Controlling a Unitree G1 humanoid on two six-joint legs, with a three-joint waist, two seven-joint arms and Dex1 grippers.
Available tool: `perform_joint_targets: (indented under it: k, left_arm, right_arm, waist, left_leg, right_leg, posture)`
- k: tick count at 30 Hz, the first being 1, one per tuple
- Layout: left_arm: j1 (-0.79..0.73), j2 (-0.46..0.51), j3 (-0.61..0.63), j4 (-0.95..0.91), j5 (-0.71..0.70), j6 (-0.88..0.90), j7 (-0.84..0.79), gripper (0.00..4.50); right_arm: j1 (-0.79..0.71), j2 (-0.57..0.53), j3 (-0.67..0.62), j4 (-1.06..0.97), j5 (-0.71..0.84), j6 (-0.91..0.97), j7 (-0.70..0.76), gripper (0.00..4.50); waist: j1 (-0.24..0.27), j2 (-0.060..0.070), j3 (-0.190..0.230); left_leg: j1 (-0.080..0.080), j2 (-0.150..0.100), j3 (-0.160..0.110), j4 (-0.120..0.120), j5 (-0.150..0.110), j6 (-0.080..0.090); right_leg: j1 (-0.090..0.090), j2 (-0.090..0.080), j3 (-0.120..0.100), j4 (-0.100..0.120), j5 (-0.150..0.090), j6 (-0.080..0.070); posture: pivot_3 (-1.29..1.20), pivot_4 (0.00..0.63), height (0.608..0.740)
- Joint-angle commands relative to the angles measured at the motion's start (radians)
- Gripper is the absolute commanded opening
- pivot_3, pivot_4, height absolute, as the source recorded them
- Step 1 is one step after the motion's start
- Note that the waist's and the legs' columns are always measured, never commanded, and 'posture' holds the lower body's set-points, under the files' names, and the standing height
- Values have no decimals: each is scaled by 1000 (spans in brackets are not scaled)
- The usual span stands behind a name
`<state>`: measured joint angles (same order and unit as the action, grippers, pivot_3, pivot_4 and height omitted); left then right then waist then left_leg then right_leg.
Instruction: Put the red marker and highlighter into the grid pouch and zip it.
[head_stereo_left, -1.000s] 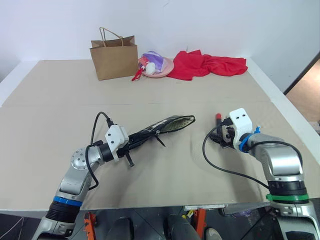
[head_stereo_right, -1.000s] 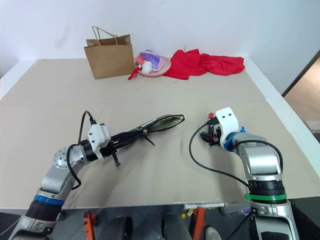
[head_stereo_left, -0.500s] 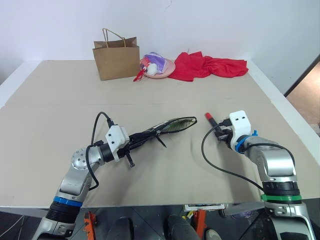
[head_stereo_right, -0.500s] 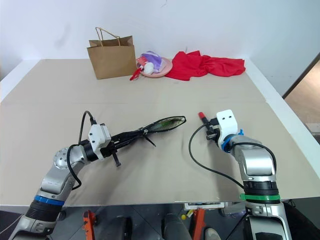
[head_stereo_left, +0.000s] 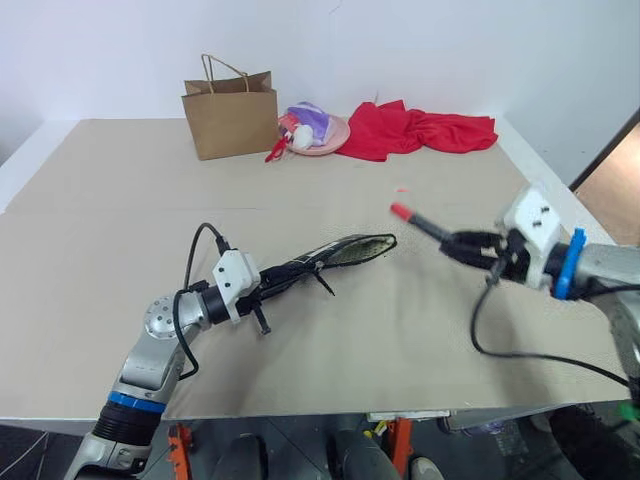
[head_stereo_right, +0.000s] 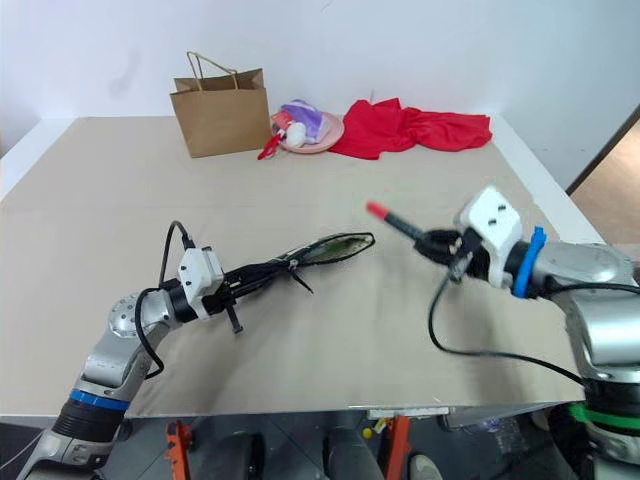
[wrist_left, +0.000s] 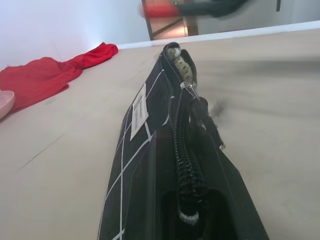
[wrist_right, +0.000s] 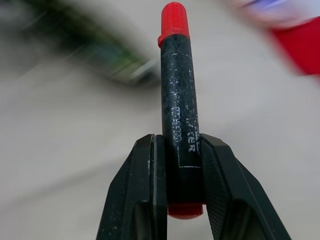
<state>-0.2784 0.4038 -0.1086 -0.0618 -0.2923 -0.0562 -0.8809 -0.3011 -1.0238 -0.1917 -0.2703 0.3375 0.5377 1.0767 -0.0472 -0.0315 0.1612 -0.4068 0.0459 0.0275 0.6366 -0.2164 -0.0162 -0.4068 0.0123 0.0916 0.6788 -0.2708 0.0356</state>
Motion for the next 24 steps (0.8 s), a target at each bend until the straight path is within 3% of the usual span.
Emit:
perform_joint_targets:
  k: [1,9,18,24]
  left_arm:
    - [-9,-1,9,-26,-11,-1,0,0]
    - [-13,0,9,-28,-11,1,1,0]
    - [-21,3,9,-26,-13,7,-6,0]
    - [-16,4,13,-33,-13,8,0,0]
  right_arm:
    - [-17,-49,4,-32,-9,-93,61,674]
    - [-84,-32,177,0,-136,-184,38,674]
    - [-260,43,326,122,-230,-263,62,674]
    - [-313,40,317,168,-213,-285,122,674]
  waist:
    - [-1,0,0]
    - [1,0,0]
    - [0,0,0]
    - [3,0,0]
  left_leg:
    - [0,0,0,0,0,0]
    - [0,0,0,1,0,0]
    - [0,0,0,0,0,-1]
    - [0,0,0,0,0,-1]
  right_leg:
    - [0,0,0,0,0,0]
    - [0,0,-1,1,1,-1]
    - [-1,0,0,1,1,-1]
    - [-1,0,-1,1,1,-2]
  posture:
    - [0,150,740]
    - [0,150,740]
    - [0,150,740]
    - [0,150,740]
